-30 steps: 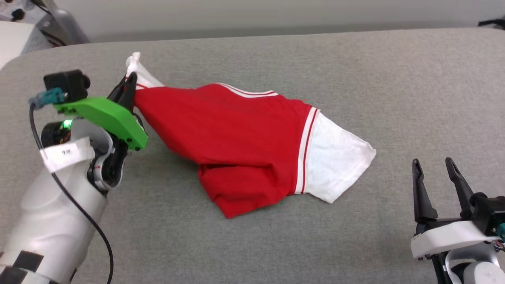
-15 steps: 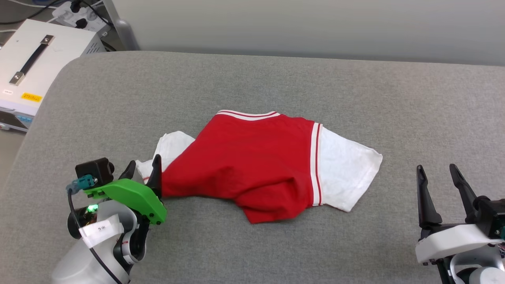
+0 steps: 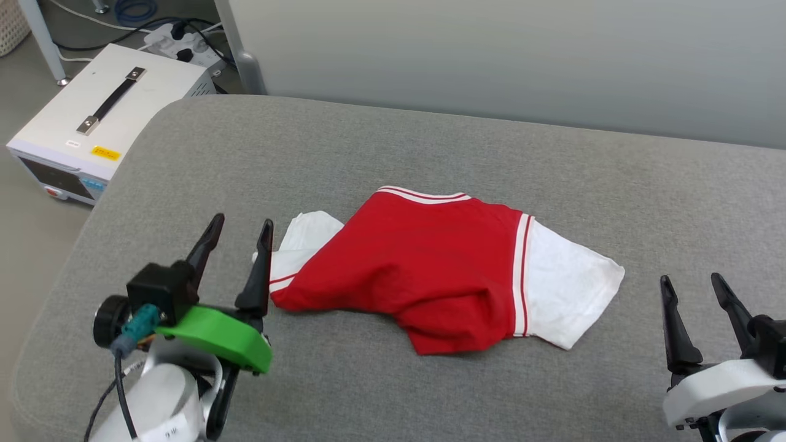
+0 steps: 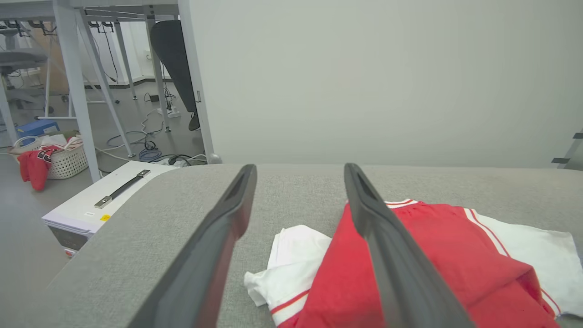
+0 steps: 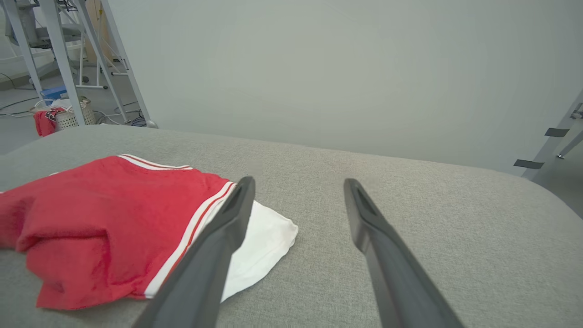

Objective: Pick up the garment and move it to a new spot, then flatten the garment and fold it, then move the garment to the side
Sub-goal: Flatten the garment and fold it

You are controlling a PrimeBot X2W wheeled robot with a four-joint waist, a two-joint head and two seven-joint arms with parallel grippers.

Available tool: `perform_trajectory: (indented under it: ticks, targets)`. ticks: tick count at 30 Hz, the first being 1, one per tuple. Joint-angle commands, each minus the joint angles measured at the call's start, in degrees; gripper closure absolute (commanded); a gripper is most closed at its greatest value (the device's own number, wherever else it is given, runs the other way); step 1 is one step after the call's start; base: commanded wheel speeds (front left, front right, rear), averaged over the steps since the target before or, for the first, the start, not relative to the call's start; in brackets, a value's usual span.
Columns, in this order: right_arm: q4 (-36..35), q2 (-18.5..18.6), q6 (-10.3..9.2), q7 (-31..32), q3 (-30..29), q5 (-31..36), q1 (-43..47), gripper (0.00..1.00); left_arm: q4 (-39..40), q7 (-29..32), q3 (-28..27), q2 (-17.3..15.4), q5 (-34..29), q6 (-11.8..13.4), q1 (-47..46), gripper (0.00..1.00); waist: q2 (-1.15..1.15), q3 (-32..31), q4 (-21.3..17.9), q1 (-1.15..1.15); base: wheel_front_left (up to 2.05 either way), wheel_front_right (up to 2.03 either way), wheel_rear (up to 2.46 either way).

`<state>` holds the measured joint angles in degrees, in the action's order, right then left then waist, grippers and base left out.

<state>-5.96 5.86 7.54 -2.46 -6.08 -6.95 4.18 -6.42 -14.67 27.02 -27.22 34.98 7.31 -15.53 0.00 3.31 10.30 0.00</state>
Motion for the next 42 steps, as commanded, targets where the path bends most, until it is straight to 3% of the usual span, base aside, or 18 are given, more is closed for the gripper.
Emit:
perform_trajectory:
  ticks: [1,5,12,16,21,30,31,32,42]
  targets:
    - [-0.41,0.64,-0.05,1.14,0.17,-0.77,0.65,0.0,1.74,-0.31,-0.99,0.97,-2.0,-0.36,2.75,0.0,0.0,-0.03,1.26,0.0,0.0,0.0,0.0]
    - [0.45,3.21,-0.05,7.26,0.72,-2.35,-0.86,0.0,5.4,-0.32,-3.73,3.68,-5.71,-1.13,6.38,0.0,0.0,1.15,2.98,0.0,0.0,0.0,0.0]
    - [6.12,7.89,-0.05,27.62,1.67,-4.9,-9.22,0.0,5.78,-0.32,-6.32,7.34,-9.75,-4.5,6.85,0.0,0.0,3.88,6.13,0.0,0.0,0.0,0.0]
    - [11.64,8.78,-0.05,35.62,0.61,-3.98,-14.46,0.0,5.03,-0.32,-7.45,9.55,-11.16,-6.25,6.16,0.0,0.0,5.28,8.17,0.0,0.0,0.0,0.0]
    - [17.9,8.52,-0.05,40.15,-0.89,-1.96,-18.82,0.0,3.87,-0.32,-8.6,11.74,-12.73,-8.2,5.89,0.0,0.0,6.6,10.52,0.0,0.0,0.0,0.0]
    - [26.35,8.11,-0.05,39.41,-1.55,-0.33,-21.55,0.0,2.65,-0.32,-11.87,14.1,-14.98,-10.55,6.0,0.0,0.0,7.73,11.78,0.0,0.0,0.0,0.0]
    - [27.18,8.12,-0.05,38.95,-1.2,-0.4,-21.56,0.64,2.4,-0.32,-12.15,14.29,-15.23,-10.75,6.11,0.0,0.0,7.61,11.51,0.0,0.0,0.0,0.0]
    - [27.69,8.09,-0.05,38.34,-1.02,-0.63,-21.6,1.0,2.15,-0.32,-12.29,14.42,-15.41,-10.93,6.17,0.0,0.0,7.5,11.28,0.0,0.0,0.0,0.0]
    - [26.18,8.99,-0.05,33.26,0.79,-3.96,-15.77,1.0,-0.11,-0.32,-13.69,14.7,-16.7,-12.29,7.54,0.0,0.0,2.7,6.32,0.0,0.0,0.0,0.0]
